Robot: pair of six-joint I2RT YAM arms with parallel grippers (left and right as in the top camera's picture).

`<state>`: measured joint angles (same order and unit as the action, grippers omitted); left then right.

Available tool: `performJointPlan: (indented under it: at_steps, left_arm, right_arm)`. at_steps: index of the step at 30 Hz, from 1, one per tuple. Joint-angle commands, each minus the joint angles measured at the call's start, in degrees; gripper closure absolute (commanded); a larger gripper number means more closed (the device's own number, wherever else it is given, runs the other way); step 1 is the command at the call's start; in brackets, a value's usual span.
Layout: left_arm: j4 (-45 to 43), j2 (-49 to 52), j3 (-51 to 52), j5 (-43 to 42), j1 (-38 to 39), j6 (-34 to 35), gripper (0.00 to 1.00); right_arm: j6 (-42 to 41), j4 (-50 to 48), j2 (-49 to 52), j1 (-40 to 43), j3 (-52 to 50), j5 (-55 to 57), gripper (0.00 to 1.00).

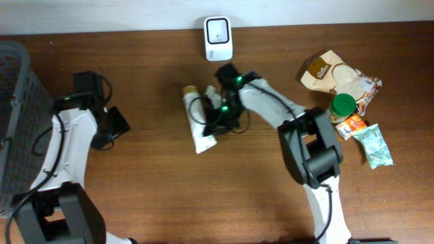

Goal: Scan the item barcode
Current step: 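Reach the right gripper to the white tube and grasp it, then lift the white tube with the right gripper under the scanner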

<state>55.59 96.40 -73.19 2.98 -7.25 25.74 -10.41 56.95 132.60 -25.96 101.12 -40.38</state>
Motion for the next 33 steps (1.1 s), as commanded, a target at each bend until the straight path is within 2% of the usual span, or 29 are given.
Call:
performJointPlan:
  at_steps: [1,2,3,5,8,13,17,20,23,26,28,30,33]
  left_arm:
    - [-3.52,0.57,1.77,-2.14,3.93,3.17,0.41]
    - [-5.51,0.83,2.47,-3.98,4.94,3.17,0.41]
    - [-6.69,1.27,2.73,-4.83,5.7,3.15,0.41]
    - [-7.8,2.89,2.78,-4.96,7.21,3.13,0.41]
    - [-8.9,6.05,2.78,-5.22,9.01,3.15,0.41]
    - [-9.99,11.3,2.78,-6.69,10.14,2.89,0.44]
    - [-10.86,11.41,2.78,-6.69,10.14,1.79,0.46]
    - [-12.31,11.41,2.78,-6.71,10.08,-3.17,0.35]
    - [-13.05,11.41,2.78,-6.91,10.08,-5.05,0.31]
    - [-13.22,11.43,2.78,-7.74,10.14,-5.03,0.4]
    - [-13.4,11.43,2.78,-8.04,10.14,-5.03,0.5]
    - [-13.38,11.43,2.78,-8.15,10.14,-5.03,0.56]
    - [-13.53,11.43,2.78,-8.11,10.12,-5.05,0.59]
  right_arm:
    - [4.48,3.98,-1.99,-1.51,-0.59,2.62,0.96]
    - [4.44,4.39,-1.99,-1.73,-0.61,4.59,0.95]
    - [4.42,4.13,-1.99,-1.73,-0.61,5.27,0.89]
    - [2.67,1.95,-1.99,-1.27,-0.61,5.07,0.66]
    - [-3.78,-5.35,-1.95,-0.22,-0.61,5.05,0.53]
    - [-7.37,-13.79,0.48,-1.09,-0.63,4.96,0.5]
    - [-7.69,-15.43,4.83,-1.4,-0.63,1.33,0.51]
    - [-7.67,-16.61,6.82,-1.97,-0.63,1.4,0.53]
    - [-7.72,-18.47,7.52,-2.27,-0.66,1.9,0.64]
    - [-7.72,-18.8,7.56,-2.27,-0.9,2.03,0.79]
    - [-7.72,-18.86,7.56,-2.27,-0.9,2.03,0.94]
    - [-7.72,-18.84,7.56,-2.27,-0.9,2.01,0.96]
    - [-7.72,-18.82,7.56,-2.25,-0.9,1.75,0.96]
